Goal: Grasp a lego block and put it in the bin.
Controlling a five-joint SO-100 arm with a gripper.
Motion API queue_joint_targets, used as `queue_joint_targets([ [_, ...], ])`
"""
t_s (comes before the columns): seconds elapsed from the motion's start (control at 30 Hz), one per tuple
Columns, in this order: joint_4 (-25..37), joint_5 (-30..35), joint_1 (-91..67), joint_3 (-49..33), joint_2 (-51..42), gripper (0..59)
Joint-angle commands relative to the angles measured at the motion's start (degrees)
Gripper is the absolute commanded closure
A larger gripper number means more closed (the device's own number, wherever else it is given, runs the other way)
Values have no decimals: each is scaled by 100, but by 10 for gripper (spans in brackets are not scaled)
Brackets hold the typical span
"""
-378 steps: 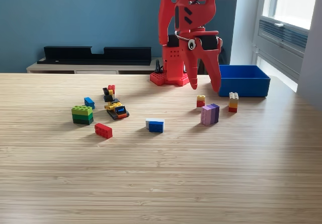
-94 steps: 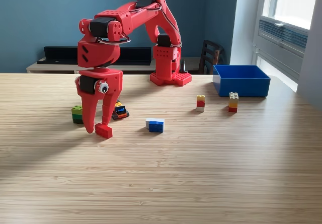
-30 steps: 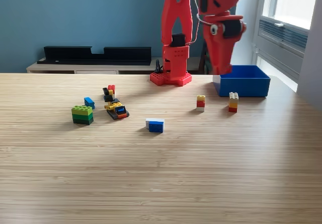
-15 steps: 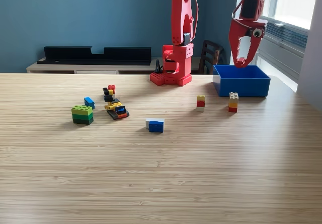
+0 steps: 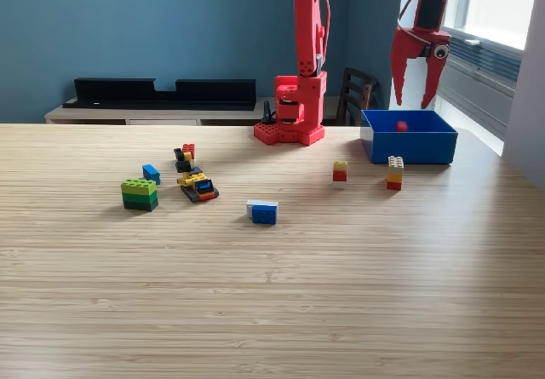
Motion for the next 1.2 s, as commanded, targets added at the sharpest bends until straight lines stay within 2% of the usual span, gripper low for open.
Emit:
queue_joint_targets([
  [0.03, 88, 132, -35, -9, 457, 287],
  [0.1, 88, 158, -9, -9, 457, 312],
  [0.23, 88, 308, 264, -9, 448, 491],
  [0.33, 70, 492, 817, -62, 448, 580],
  [0.53, 18, 624, 2733, -352, 431, 585],
  [0.83, -448, 352, 5440, -422, 413, 585],
  [1.2, -712, 158, 6548, -431, 378, 585],
])
